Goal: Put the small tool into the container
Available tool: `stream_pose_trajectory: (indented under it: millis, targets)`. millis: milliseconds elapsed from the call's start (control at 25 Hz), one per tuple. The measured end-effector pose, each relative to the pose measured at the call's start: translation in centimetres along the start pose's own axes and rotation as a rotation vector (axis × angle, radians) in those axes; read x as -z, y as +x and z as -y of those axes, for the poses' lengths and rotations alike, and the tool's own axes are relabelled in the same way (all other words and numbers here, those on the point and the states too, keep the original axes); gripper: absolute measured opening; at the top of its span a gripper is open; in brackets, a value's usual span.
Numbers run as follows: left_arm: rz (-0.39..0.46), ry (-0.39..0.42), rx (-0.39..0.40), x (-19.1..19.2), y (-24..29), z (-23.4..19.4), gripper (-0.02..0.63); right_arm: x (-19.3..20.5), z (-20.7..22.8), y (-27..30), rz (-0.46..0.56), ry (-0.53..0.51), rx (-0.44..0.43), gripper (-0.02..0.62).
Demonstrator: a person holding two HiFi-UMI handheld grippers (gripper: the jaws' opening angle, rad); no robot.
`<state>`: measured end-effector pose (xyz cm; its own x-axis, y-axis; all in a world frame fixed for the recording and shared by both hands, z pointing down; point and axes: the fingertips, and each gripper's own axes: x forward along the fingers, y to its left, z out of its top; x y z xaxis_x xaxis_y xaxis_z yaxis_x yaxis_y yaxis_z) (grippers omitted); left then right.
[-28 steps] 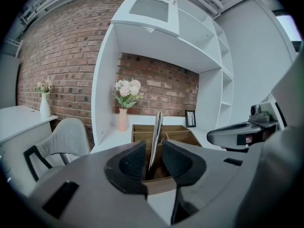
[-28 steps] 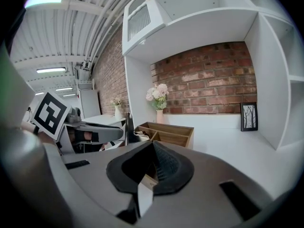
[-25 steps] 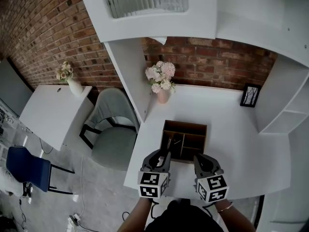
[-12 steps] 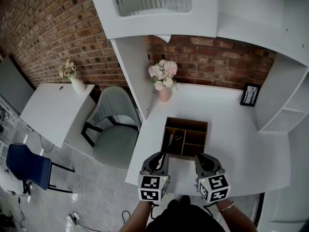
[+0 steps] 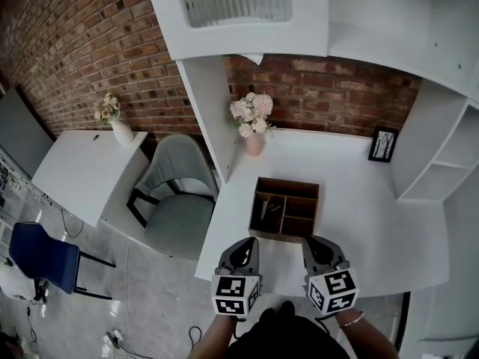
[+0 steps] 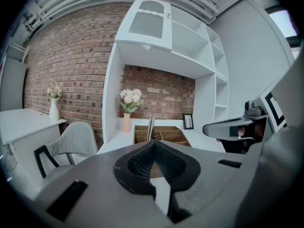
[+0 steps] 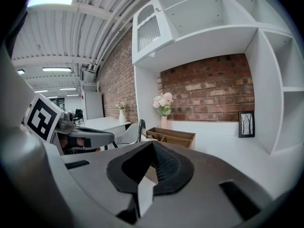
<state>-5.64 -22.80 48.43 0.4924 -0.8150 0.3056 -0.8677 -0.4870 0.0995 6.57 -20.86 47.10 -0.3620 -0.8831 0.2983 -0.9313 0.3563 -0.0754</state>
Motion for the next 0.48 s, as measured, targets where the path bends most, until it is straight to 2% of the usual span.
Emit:
stream_pose_trajectory:
  millis: [480]
  targets:
    - [0.049, 0.008, -0.004, -1.3, -2.3, 0.6, 0.009, -1.4, -1.0, -2.0, 0.046, -0.013, -0.010, 0.003]
